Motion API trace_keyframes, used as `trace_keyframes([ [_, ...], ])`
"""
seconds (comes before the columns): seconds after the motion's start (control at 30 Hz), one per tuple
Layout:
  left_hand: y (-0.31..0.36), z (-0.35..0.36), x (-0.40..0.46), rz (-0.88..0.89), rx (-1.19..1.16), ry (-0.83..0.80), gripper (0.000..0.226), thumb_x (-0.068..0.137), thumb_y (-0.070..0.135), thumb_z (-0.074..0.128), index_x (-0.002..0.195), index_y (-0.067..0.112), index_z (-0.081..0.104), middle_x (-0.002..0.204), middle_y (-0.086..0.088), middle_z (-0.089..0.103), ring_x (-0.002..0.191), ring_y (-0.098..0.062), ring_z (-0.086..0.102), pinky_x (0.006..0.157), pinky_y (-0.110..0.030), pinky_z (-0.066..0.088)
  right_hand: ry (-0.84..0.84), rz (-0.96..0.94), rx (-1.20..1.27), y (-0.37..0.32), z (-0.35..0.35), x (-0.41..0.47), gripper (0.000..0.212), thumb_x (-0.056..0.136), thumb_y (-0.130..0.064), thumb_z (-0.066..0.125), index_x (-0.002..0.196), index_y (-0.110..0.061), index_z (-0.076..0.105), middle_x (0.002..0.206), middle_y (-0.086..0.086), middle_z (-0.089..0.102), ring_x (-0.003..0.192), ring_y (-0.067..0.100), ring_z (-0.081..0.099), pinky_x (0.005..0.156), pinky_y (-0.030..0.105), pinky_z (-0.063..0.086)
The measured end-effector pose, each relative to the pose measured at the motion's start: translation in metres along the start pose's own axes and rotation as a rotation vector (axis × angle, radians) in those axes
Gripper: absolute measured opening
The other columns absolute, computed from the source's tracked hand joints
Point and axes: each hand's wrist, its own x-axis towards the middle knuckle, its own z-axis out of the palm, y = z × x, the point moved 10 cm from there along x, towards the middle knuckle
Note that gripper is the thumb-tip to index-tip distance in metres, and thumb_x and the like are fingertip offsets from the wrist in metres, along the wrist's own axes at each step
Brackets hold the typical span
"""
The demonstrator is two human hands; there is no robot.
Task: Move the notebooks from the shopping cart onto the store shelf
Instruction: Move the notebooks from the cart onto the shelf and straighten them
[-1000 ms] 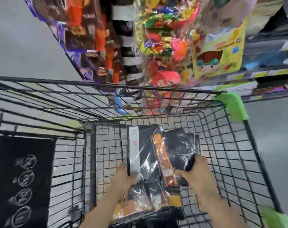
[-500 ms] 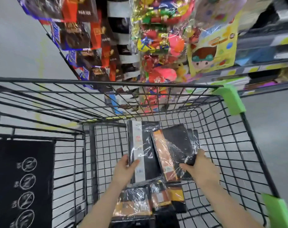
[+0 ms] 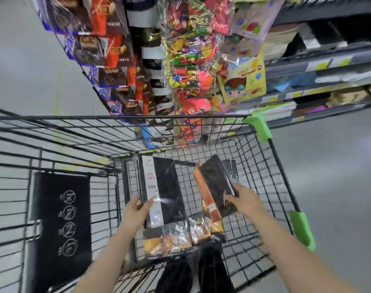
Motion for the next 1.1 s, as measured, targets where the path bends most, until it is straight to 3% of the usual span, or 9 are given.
trace_keyframes([
  [0.13, 0.035, -0.019, -0.029, 0.097, 0.065, -0.052, 0.089, 0.054, 0.075, 0.068, 0.115, 0.011, 0.054, 0.101, -0.014, 0.062, 0.088, -0.028, 0.061, 0.082, -0.04, 0.047, 0.017, -0.023, 0.091, -0.001, -0.039, -0.036, 0.038, 0.088, -0.031, 0.058, 0.12, -0.012, 0.055, 0.12, 0.011, 0.062, 0.112, 0.027, 0.057, 0.078, 0.027, 0.044],
  [0.23, 0.072, -0.019, -0.067, 0.091, 0.044, -0.093, 0.065, 0.084, 0.037, 0.065, 0.135, 0.005, 0.04, 0.13, -0.014, 0.052, 0.119, -0.029, 0.051, 0.105, -0.04, 0.036, 0.032, -0.082, 0.155, 0.0, -0.07, -0.06, 0.034, 0.088, -0.029, 0.058, 0.118, -0.012, 0.055, 0.115, 0.014, 0.062, 0.113, 0.03, 0.056, 0.083, 0.031, 0.042],
  [0.37, 0.12, 0.01, -0.11, 0.187, 0.091, -0.138, 0.05, 0.083, 0.037, 0.064, 0.121, 0.008, 0.052, 0.122, -0.007, 0.059, 0.107, -0.021, 0.057, 0.103, -0.036, 0.04, 0.091, -0.107, 0.105, 0.03, -0.116, -0.085, 0.035, 0.086, -0.038, 0.058, 0.111, -0.014, 0.059, 0.116, 0.011, 0.064, 0.106, 0.028, 0.059, 0.088, 0.036, 0.046],
  [0.57, 0.182, 0.103, -0.167, 0.284, 0.072, -0.143, 0.038, 0.093, 0.014, 0.052, 0.129, 0.005, 0.046, 0.112, 0.0, 0.058, 0.075, 0.003, 0.053, 0.064, -0.008, 0.046, 0.117, -0.254, 0.289, 0.086, -0.194, -0.087, 0.01, 0.082, -0.021, 0.066, 0.09, -0.026, 0.062, 0.079, -0.003, 0.069, 0.084, 0.022, 0.065, 0.079, 0.039, 0.048],
  [0.73, 0.223, 0.195, -0.21, 0.284, -0.104, -0.095, 0.034, 0.093, 0.021, 0.052, 0.126, 0.018, 0.044, 0.1, 0.011, 0.056, 0.074, -0.001, 0.05, 0.081, -0.024, 0.038, 0.025, -0.281, 0.458, 0.171, -0.261, -0.07, 0.016, 0.078, -0.022, 0.071, 0.093, -0.023, 0.064, 0.096, 0.01, 0.072, 0.09, 0.024, 0.066, 0.089, 0.046, 0.05],
  [0.87, 0.249, 0.263, -0.226, 0.295, -0.109, -0.063, 0.016, 0.089, 0.022, 0.057, 0.106, 0.021, 0.058, 0.097, -0.001, 0.069, 0.074, -0.008, 0.065, 0.063, -0.022, 0.048, 0.013, -0.242, 0.553, 0.231, -0.327, -0.071, 0.026, 0.083, -0.014, 0.065, 0.107, -0.003, 0.062, 0.093, 0.008, 0.067, 0.065, -0.006, 0.062, 0.063, 0.008, 0.047],
  [0.93, 0.265, 0.291, -0.237, 0.287, -0.11, -0.053, 0.007, 0.086, 0.031, 0.061, 0.092, 0.034, 0.058, 0.086, 0.008, 0.068, 0.079, -0.007, 0.063, 0.073, -0.029, 0.051, 0.022, -0.211, 0.557, 0.262, -0.354, -0.062, 0.02, 0.087, -0.006, 0.058, 0.106, 0.001, 0.06, 0.088, 0.008, 0.064, 0.067, 0.005, 0.06, 0.052, 0.003, 0.04],
  [1.03, 0.274, 0.331, -0.228, 0.257, -0.087, -0.108, 0.049, 0.063, 0.063, 0.073, 0.103, 0.038, 0.064, 0.106, 0.009, 0.069, 0.106, -0.023, 0.062, 0.099, -0.05, 0.042, 0.055, -0.167, 0.625, 0.303, -0.387, -0.043, 0.022, 0.088, -0.006, 0.057, 0.108, 0.002, 0.059, 0.095, 0.014, 0.066, 0.07, 0.013, 0.059, 0.051, 0.005, 0.042],
  [1.1, 0.289, 0.353, -0.223, 0.248, -0.111, -0.103, 0.044, 0.075, 0.047, 0.071, 0.113, 0.03, 0.058, 0.11, 0.01, 0.063, 0.103, -0.02, 0.061, 0.1, -0.043, 0.041, 0.073, -0.15, 0.662, 0.32, -0.407, -0.026, 0.025, 0.088, 0.001, 0.055, 0.112, 0.003, 0.057, 0.101, 0.017, 0.066, 0.065, 0.005, 0.063, 0.055, 0.008, 0.047],
])
